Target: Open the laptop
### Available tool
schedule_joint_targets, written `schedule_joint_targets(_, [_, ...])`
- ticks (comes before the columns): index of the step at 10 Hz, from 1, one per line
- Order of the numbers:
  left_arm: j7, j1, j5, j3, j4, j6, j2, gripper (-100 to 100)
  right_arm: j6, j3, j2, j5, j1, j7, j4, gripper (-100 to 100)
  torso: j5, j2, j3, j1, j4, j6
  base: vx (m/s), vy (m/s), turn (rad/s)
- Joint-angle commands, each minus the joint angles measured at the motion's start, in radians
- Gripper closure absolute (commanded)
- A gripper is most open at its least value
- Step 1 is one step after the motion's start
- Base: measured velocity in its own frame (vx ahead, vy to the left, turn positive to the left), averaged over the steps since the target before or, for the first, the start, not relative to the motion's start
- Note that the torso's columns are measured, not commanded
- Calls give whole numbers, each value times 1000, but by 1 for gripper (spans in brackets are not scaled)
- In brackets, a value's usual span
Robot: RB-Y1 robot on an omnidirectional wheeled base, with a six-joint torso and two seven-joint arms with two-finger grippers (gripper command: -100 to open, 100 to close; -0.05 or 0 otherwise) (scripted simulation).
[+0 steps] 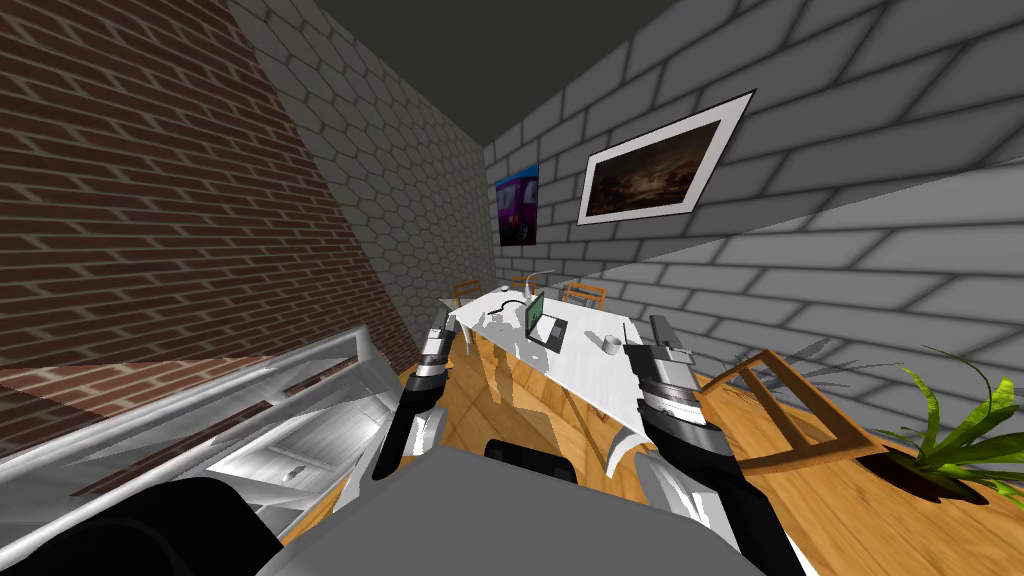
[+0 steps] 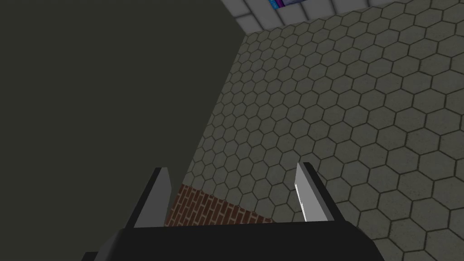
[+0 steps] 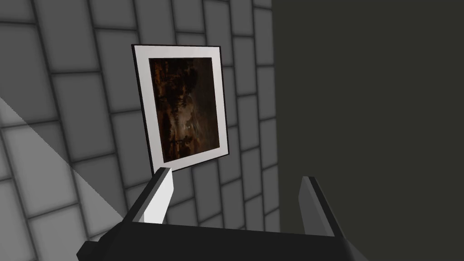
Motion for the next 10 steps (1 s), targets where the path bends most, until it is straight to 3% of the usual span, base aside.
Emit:
schedule_joint_targets(1, [0,0,0,0,0,0,0,0,0,0,0,0,0,0,0,0,0,40,-82,0,41,0,0,0,0])
schedule_joint_targets(9, [0,0,0,0,0,0,0,0,0,0,0,0,0,0,0,0,0,618,-1234,0,617,0,0,0,0])
schedule_joint_targets(10, [0,0,0,0,0,0,0,0,17,-1,-40,10,-13,20,12,-100,0,691,-1382,0,691,0,26,31,-10])
